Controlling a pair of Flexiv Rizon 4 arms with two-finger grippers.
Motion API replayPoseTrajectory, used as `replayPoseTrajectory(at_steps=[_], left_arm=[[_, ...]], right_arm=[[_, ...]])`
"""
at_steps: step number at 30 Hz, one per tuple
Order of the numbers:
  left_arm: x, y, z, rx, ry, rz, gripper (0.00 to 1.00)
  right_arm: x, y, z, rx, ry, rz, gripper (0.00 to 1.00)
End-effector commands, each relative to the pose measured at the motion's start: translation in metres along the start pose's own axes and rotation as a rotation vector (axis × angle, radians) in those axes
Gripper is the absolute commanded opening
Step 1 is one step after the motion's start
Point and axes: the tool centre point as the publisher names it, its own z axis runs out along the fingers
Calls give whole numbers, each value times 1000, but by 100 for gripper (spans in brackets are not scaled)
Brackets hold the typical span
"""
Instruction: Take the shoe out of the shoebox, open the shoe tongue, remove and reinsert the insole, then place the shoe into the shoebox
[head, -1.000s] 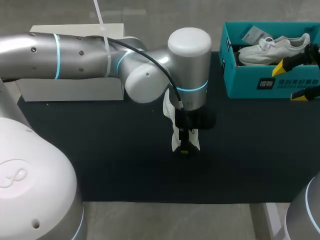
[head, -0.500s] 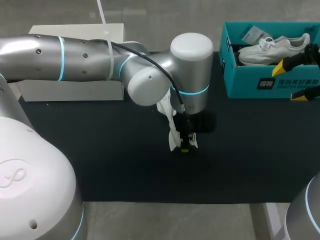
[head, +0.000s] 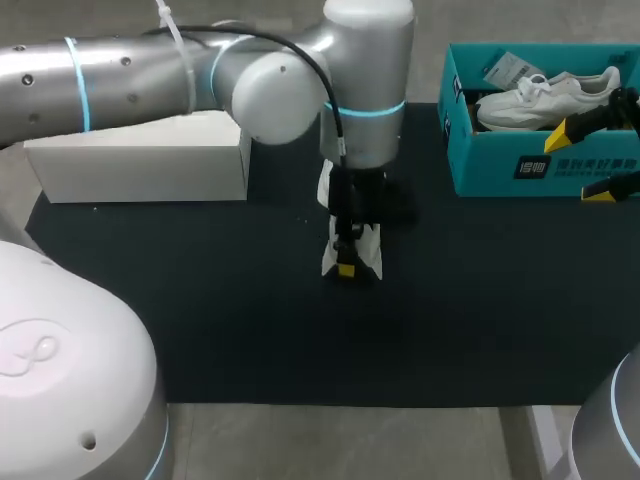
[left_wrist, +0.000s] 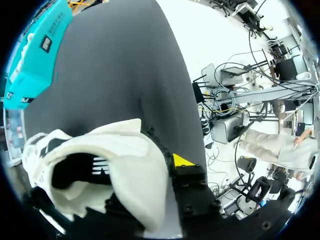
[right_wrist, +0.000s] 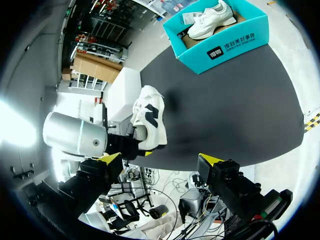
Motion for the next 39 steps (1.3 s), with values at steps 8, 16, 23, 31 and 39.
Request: replayPoseTrajectory(at_steps=[8,16,23,31,39], left_arm=[[12,34,-131,38,-33,59,0],[14,46,-174,68,-59,114,0],[16,46,-190,31,-122,96,0],[17,45,-189,9,-152,92,0],[17,45,-189,9,-152,92,0]], right_arm=[[1,1,1,1,-3,2,100],[1,1,1,1,-3,2,100],[1,1,1,1,-3,2,100],[1,1,1,1,-3,2,100],[1,1,1,1,-3,2,100]])
